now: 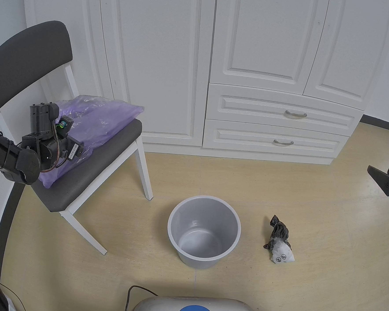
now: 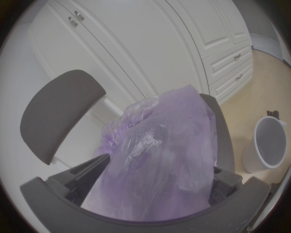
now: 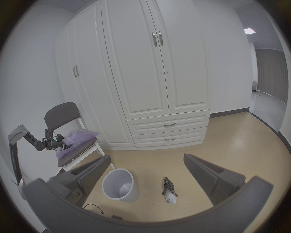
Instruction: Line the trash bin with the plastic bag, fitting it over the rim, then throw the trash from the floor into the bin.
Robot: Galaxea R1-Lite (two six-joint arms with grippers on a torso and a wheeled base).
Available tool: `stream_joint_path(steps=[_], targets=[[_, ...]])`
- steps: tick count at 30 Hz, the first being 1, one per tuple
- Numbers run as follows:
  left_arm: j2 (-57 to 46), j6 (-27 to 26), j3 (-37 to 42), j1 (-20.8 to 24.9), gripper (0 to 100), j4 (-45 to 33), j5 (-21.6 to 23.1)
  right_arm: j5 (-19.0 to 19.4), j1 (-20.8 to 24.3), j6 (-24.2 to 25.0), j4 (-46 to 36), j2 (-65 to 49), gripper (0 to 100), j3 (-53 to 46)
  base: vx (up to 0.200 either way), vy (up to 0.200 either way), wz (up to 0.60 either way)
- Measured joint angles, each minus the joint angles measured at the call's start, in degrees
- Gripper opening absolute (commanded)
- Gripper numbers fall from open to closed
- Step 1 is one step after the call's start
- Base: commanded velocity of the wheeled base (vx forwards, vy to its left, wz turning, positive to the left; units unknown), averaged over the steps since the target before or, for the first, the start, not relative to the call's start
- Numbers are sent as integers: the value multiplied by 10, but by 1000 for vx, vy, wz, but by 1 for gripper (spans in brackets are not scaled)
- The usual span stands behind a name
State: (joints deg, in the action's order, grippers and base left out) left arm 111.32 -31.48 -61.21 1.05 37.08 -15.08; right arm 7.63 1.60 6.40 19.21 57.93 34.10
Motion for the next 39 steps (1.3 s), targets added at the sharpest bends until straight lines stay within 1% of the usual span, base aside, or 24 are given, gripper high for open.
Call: stream_joint_path(steps=[5, 6, 14, 18, 20, 25, 27, 35, 39], targets=[[8, 0, -4, -1, 100, 3, 0, 0, 0, 0, 0, 0, 100, 0, 0, 0, 0], [10, 0, -6, -1, 0, 2, 0, 0, 0, 0, 0, 0, 100, 0, 0, 0, 0], [10, 10, -10, 3, 0, -2, 7, 1, 1, 0, 0, 0, 100, 0, 0, 0, 0], [2, 32, -5, 6, 0, -4, 10, 1, 1, 0, 0, 0, 100, 0, 0, 0, 0], [-4, 55, 0, 10, 0, -8, 20, 1, 1, 0, 0, 0, 100, 0, 0, 0, 0], [-36, 129, 31, 27, 0, -30, 72, 1, 2, 0, -1, 1, 100, -1, 0, 0, 0], [-52, 160, 42, 39, 0, -38, 82, 1, 4, 0, -1, 1, 100, -2, 0, 0, 0], [-110, 294, 64, 99, 0, -66, 84, 0, 22, -3, 0, -3, 100, -8, 0, 0, 0], [-143, 326, 85, 116, 0, -64, 75, -1, 31, -3, -1, -6, 100, -12, 0, 0, 0]])
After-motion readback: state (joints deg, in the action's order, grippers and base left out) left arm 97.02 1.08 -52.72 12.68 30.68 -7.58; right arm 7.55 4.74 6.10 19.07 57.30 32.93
